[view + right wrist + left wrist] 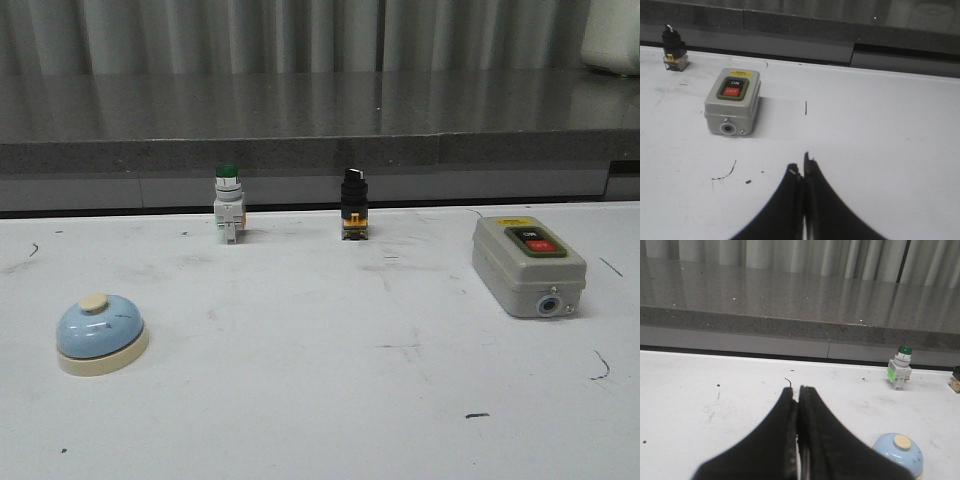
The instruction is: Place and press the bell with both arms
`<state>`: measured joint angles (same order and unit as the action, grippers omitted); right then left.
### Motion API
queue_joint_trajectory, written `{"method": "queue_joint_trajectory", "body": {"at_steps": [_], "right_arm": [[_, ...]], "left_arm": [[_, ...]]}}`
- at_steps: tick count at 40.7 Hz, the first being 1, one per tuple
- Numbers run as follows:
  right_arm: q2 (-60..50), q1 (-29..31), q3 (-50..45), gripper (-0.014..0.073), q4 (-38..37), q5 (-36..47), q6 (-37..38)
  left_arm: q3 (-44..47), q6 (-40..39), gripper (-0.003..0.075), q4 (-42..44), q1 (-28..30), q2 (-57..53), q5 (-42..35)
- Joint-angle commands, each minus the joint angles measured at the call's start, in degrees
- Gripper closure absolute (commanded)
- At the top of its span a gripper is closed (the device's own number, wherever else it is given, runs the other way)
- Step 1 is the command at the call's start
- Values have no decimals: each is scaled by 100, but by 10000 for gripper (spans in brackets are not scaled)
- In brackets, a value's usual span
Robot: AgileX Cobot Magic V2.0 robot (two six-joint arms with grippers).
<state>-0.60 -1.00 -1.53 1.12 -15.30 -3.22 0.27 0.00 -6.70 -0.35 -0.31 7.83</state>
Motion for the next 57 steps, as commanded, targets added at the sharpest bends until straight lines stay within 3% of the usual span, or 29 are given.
{"method": "queue_joint_trajectory", "body": {"at_steps": [1, 38, 49, 57], "right_arm": [[-90, 31, 34, 663, -68, 477, -36], [-90, 31, 34, 663, -68, 663, -36], [-90, 31, 312, 663, -56, 1882, 24], [162, 31, 1488, 663, -51, 867, 437]], "left_arm": [[128, -66, 740, -8, -5, -87, -451], [128, -66, 740, -8, -5, -87, -478], [-152, -66, 739, -142, -5, -87, -2025], [-1270, -66, 739, -102, -5, 262, -1223]]}}
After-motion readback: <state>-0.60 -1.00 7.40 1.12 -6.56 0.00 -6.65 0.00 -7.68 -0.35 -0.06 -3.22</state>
